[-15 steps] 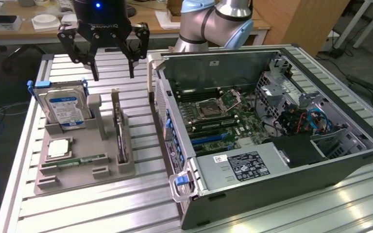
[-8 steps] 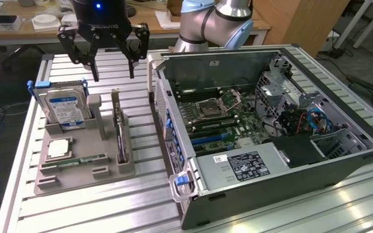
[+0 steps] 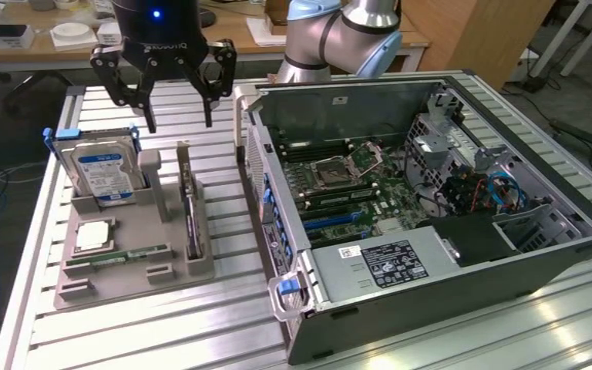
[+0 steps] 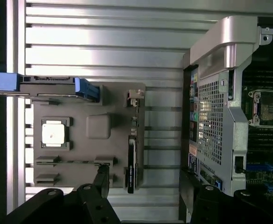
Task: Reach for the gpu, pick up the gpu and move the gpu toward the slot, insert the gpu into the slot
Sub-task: 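Pick up the gpu and move the gpu toward the slot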
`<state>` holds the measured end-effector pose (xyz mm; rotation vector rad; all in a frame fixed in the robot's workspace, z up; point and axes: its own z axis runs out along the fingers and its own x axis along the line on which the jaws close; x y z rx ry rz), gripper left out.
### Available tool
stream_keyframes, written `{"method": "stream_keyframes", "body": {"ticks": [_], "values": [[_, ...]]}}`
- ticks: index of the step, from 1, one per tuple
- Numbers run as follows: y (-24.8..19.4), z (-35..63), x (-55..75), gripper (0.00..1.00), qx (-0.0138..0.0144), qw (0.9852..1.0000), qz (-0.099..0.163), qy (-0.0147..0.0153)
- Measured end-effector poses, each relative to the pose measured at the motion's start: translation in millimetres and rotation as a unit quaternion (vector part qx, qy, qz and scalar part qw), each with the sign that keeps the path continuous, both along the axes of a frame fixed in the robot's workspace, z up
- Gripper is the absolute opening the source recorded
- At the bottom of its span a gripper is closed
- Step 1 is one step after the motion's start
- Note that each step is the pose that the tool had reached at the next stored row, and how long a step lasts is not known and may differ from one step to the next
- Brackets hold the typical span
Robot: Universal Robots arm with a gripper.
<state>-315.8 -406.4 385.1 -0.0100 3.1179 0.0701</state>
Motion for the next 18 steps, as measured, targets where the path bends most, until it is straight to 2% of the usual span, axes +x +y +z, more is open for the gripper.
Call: {"method": "stream_keyframes", "body": {"ticks": [4, 18], "values": [[-0.1, -2.8, -0.1, 0.71, 0.0000, 0.9998, 0.020, 0.0000], [-1.8, -15.7, -0.4, 0.71, 0.0000, 0.9998, 0.020, 0.0000]]}}
